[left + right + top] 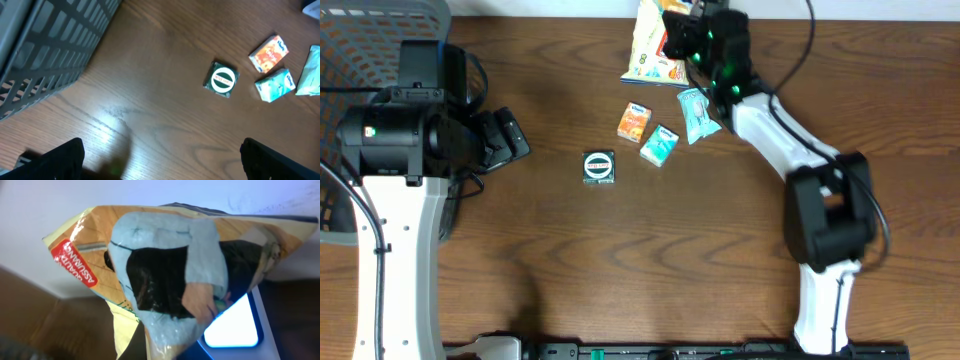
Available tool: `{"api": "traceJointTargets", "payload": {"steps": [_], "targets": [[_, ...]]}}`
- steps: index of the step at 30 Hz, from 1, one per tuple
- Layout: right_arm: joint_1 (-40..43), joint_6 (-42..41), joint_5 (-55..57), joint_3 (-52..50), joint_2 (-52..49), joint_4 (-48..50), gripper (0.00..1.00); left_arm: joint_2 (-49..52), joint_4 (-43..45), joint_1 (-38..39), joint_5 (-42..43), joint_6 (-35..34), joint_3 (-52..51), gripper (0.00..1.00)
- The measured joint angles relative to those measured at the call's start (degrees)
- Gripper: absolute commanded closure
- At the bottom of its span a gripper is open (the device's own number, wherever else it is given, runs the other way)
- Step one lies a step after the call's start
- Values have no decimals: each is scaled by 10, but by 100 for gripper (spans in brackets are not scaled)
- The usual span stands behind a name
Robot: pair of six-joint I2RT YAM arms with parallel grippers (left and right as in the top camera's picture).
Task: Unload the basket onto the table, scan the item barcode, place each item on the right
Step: 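Hold the yellow bag up in front of the scanner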
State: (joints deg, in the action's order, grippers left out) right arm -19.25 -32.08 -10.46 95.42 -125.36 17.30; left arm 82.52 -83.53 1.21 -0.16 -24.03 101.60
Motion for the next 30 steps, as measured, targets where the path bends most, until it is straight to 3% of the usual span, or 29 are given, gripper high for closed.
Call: {"api": "traceJointTargets", "payload": {"steps": [7, 21, 26, 30], "targets": [[11, -18, -1, 184, -122, -56, 99, 0, 1, 0, 0, 0, 0, 2], [65, -5, -35, 210, -126, -134, 99, 0, 1, 0, 0, 0, 0, 2], [118, 15, -46, 210, -102, -261, 99, 0, 0, 0, 0, 0, 0, 2], [183, 83, -27, 210, -44, -412, 99, 0, 1, 0, 0, 0, 0, 2]]}}
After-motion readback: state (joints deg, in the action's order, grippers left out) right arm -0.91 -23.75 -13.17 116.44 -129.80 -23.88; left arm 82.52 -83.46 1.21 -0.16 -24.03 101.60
